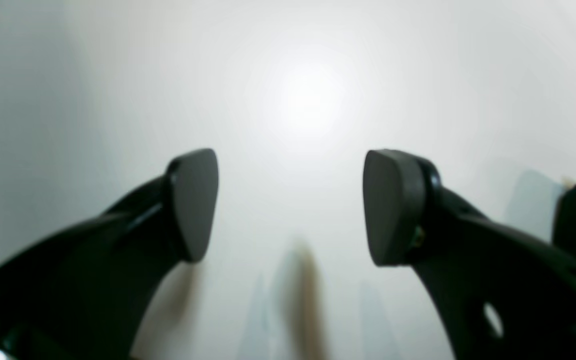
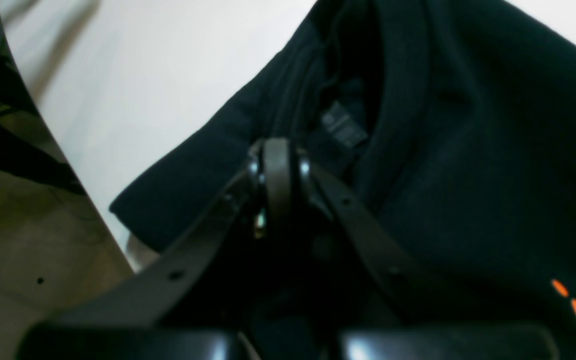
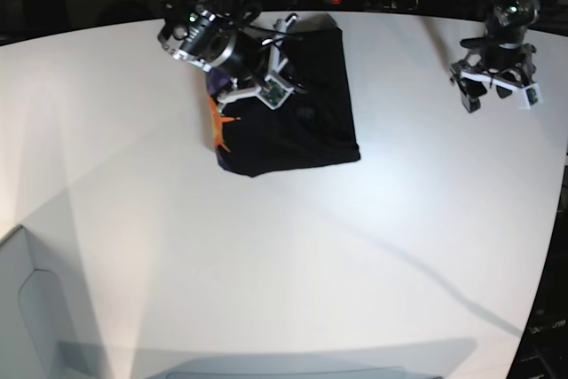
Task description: Fold the T-shirt properly
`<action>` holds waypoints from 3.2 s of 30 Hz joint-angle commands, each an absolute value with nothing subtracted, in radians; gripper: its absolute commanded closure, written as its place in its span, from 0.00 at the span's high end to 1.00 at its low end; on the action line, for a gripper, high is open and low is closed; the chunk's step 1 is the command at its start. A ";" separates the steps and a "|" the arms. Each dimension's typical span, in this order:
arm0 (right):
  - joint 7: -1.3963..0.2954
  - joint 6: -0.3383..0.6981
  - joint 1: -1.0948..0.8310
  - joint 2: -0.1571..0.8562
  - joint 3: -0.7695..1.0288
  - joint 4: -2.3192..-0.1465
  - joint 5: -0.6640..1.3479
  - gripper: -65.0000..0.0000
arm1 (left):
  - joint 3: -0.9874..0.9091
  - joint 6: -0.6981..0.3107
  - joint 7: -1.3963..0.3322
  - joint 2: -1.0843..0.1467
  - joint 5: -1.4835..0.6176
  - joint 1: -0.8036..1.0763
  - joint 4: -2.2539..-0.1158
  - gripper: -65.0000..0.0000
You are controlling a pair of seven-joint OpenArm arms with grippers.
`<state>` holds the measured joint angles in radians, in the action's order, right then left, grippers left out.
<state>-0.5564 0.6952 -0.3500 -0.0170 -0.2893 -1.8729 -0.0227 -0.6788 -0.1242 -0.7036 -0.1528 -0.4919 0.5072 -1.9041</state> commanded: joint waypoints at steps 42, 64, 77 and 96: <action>-0.532 0.698 -0.323 0.036 -0.381 -1.920 -0.005 0.46 | -0.710 -0.127 -0.684 -0.160 -0.499 0.524 -1.948 0.67; -0.532 0.698 -0.251 0.036 -0.390 -1.834 -0.007 0.46 | -0.710 -0.127 -0.684 -0.160 -0.499 0.524 -1.948 0.67; -0.530 0.698 -0.217 0.038 -0.392 -1.811 -0.007 0.21 | -0.710 -0.127 -0.684 -0.160 -0.499 0.521 -1.948 0.67; -0.530 0.698 -0.272 0.082 -0.595 -1.963 -0.005 0.00 | -0.710 -0.127 -0.684 -0.165 -0.499 0.521 -1.948 0.67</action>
